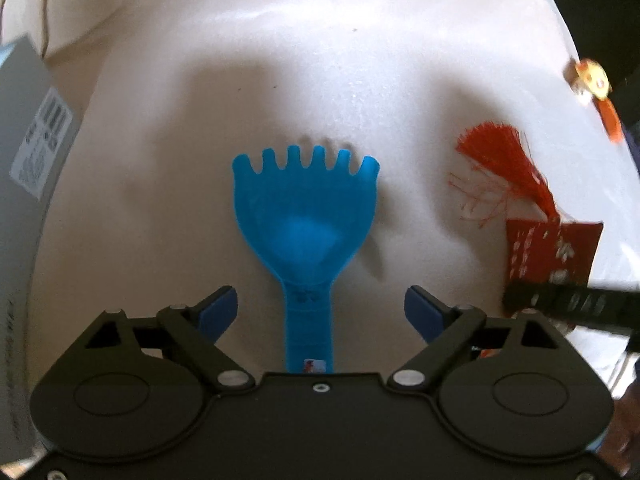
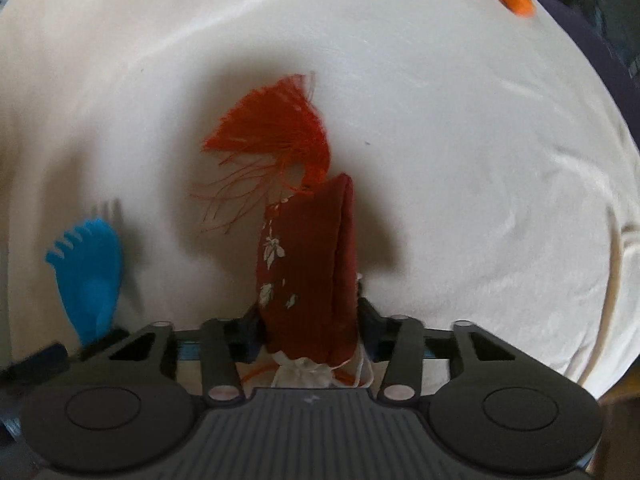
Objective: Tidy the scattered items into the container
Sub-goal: 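Lift the red tasseled pouch with the right tool while the left holds the blue rake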
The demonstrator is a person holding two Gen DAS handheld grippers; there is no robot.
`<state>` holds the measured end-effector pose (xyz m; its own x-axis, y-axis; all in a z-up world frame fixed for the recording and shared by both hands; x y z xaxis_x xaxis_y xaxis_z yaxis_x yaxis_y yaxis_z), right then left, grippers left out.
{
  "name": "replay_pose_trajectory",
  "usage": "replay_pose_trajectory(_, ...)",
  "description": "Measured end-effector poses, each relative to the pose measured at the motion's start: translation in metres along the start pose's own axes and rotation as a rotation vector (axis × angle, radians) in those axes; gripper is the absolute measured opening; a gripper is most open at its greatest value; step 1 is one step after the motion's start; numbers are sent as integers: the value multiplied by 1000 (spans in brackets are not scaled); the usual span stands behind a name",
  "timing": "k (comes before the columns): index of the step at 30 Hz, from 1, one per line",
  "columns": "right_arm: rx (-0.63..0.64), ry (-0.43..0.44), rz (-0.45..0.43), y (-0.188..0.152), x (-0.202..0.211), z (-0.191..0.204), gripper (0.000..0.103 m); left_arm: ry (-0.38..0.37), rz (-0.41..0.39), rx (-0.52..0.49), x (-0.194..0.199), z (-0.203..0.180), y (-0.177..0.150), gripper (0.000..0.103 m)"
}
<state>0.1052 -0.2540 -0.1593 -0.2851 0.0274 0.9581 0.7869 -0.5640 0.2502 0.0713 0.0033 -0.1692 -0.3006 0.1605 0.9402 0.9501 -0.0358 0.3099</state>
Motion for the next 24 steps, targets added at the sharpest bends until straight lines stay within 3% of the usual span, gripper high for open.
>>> replay_pose_trajectory(3,44,-10,-2,-1,-6,5,49,-34,39,37,-4,0,-2,88)
replay_pose_trajectory(6,62,2,-10,-3,-6,7,58,14,37,17,-7,0,-5,87)
replay_pose_trajectory(8,72,25,-14,-5,-7,10,69,48,35,-5,-10,-1,-7,87)
replay_pose_trajectory(15,20,52,-42,-4,-10,10,84,50,68,65,-23,5,-11,86)
replay_pose_trajectory(17,17,122,-18,-2,-15,10,103,73,73,78,-23,9,-11,86)
replay_pose_trajectory(24,47,129,-4,-4,-13,13,103,123,102,-40,-31,-4,-14,92)
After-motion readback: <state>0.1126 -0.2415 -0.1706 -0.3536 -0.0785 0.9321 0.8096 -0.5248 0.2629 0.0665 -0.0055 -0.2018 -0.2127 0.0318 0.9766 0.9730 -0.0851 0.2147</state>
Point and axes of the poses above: each gripper's, at about its wrist camera, not at the fingertips, and x roughly against the way its jaws point, z to its left, y to its top, the point moved 7 cm from there along -x, roughly the way its jaws point
